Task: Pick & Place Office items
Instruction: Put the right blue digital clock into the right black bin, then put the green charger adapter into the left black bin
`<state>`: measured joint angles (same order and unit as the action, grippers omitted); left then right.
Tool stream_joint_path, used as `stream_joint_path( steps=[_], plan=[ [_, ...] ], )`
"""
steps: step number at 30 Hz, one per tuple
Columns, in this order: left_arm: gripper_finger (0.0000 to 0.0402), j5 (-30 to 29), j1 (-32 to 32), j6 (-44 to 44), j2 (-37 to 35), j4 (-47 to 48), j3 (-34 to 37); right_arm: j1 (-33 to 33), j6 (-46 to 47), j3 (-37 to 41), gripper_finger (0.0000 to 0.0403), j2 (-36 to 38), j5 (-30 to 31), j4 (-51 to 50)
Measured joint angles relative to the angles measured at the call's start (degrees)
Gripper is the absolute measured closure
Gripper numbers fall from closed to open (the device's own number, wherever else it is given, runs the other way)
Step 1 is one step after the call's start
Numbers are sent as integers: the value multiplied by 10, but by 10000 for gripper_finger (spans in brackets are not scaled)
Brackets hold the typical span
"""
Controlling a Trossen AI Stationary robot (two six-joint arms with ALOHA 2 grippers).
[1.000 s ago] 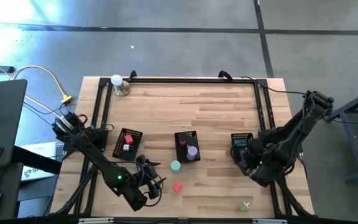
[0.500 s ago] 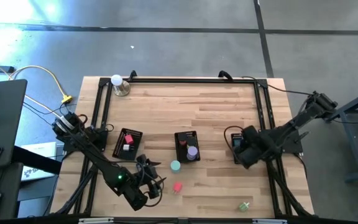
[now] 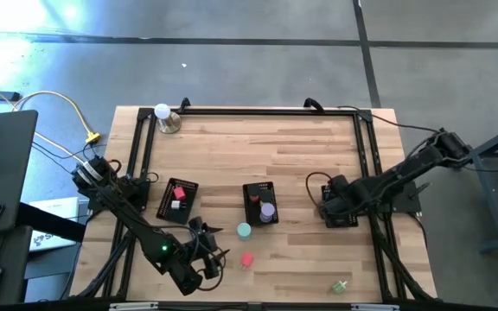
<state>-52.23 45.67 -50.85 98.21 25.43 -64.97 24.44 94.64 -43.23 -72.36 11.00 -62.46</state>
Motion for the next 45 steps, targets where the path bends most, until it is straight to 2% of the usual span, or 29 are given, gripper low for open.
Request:
stream_joint_path(
  steps=[19,30,36,40,45],
  plan=[
    [86,0,0,-1,0,0,0,-61,-39,58,275,-1,-17,59],
    [86,0,0,-1,0,0,0,-61,-60,58,211,-1,-6,62],
    [86,0,0,-1,0,0,0,-61,-60,58,201,0,-6,62],
    [86,0,0,-1,0,0,0,-61,-79,50,200,23,1,48],
    [86,0,0,-1,0,0,0,-42,-94,17,200,69,43,42]
  ],
)
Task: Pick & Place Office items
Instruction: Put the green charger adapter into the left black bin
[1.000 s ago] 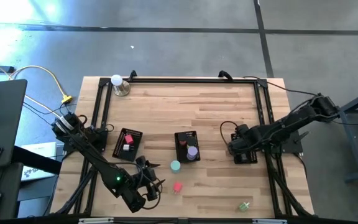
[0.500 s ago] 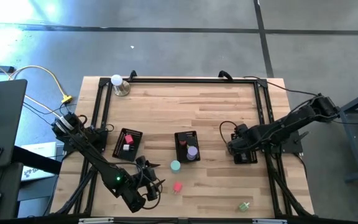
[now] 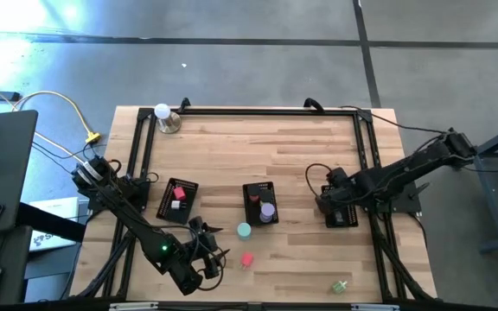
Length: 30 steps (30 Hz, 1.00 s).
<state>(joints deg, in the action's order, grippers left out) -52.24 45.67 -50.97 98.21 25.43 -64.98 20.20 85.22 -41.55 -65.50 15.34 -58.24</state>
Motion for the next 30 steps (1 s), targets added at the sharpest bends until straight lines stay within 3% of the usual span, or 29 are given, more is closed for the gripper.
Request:
stream_joint_path(
  steps=[5,12,20,30],
  plan=[
    [86,0,0,0,0,-3,0,62,-32,-30,199,37,60,38],
    [86,0,-1,-41,0,-20,0,198,-113,-40,199,48,163,124],
    [86,0,-2,-73,0,-26,0,315,-197,-40,199,41,201,168],
    [86,0,-1,-95,0,-34,0,365,-353,-139,199,1,207,156]
  ],
)
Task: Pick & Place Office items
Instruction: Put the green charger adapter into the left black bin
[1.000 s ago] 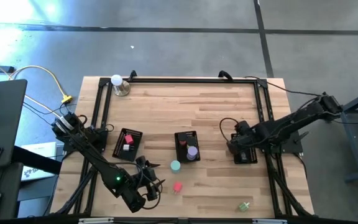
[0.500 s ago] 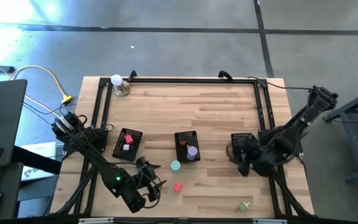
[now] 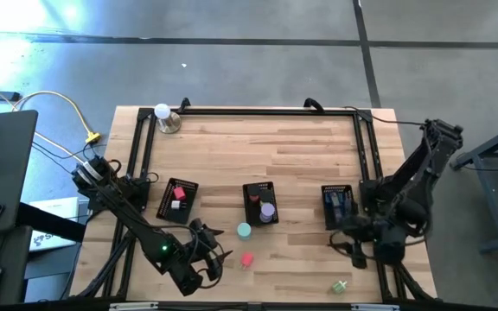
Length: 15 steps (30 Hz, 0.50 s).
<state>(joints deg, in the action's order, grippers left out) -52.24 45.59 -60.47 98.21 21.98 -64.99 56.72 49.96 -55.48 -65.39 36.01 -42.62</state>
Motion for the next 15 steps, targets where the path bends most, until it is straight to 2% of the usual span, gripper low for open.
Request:
stream_joint_path(
  steps=[6,12,15],
  plan=[
    [86,0,-8,0,0,-3,0,15,-31,-138,199,-103,-11,-110],
    [86,0,-14,0,0,-10,0,14,-31,-275,199,-212,-62,-228],
    [86,0,-16,0,0,-13,0,14,-29,-319,199,-255,-85,-256]
  ],
)
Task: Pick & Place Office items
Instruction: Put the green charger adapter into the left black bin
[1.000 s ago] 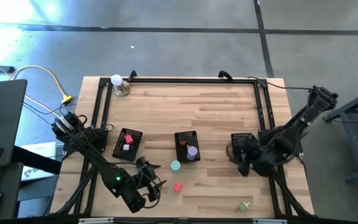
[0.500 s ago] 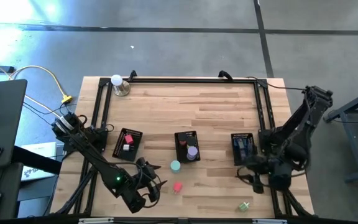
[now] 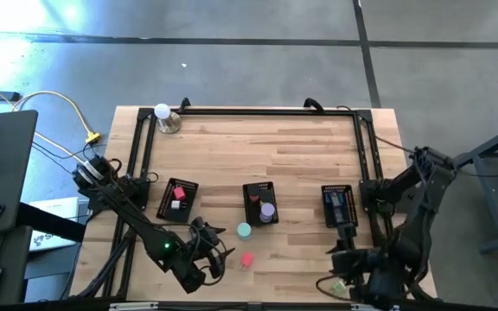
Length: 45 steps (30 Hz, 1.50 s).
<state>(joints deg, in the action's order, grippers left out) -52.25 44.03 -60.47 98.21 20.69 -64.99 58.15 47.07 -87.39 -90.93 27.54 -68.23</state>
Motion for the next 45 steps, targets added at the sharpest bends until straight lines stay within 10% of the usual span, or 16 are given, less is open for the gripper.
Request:
stream_joint_path(
  steps=[21,29,45],
  plan=[
    [86,0,0,-9,0,-4,0,35,162,-12,198,-65,-72,24],
    [86,-2,-13,-9,0,-19,0,35,120,-8,138,-65,-148,58],
    [86,18,-24,0,0,-43,0,77,87,-1,105,-102,-87,78]
  ],
)
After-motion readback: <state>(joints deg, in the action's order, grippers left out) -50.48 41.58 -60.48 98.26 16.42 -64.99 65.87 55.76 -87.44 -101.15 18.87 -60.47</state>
